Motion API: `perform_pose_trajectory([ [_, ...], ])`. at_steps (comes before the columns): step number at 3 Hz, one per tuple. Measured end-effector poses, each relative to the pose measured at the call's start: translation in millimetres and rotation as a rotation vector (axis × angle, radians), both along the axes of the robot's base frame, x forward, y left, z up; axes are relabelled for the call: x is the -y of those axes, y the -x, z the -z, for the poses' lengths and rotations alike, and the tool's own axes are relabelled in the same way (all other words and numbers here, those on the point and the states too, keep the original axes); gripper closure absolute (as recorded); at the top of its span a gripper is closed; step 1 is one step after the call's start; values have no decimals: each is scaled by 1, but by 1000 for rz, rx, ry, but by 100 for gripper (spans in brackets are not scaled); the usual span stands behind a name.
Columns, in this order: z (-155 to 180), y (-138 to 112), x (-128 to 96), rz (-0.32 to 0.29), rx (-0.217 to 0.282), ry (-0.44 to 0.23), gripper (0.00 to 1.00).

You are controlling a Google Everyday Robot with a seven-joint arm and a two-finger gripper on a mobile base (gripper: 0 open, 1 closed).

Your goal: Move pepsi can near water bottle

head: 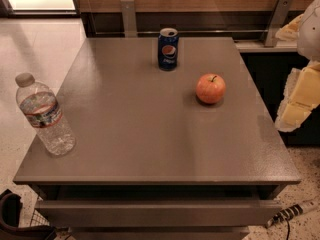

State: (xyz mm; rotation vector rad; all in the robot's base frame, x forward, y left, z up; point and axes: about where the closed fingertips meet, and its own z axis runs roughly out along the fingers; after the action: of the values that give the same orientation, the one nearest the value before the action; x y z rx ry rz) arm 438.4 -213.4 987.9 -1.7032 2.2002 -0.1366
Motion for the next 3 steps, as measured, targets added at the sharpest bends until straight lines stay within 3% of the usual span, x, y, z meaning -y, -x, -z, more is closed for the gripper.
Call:
perform_pose_trajectory([
  [1,-1,-1,-1,1,9,-4,0],
  [2,0,-14,-5,15,52,-58,0],
  [3,1,-47,-16,47,151,-194,0],
])
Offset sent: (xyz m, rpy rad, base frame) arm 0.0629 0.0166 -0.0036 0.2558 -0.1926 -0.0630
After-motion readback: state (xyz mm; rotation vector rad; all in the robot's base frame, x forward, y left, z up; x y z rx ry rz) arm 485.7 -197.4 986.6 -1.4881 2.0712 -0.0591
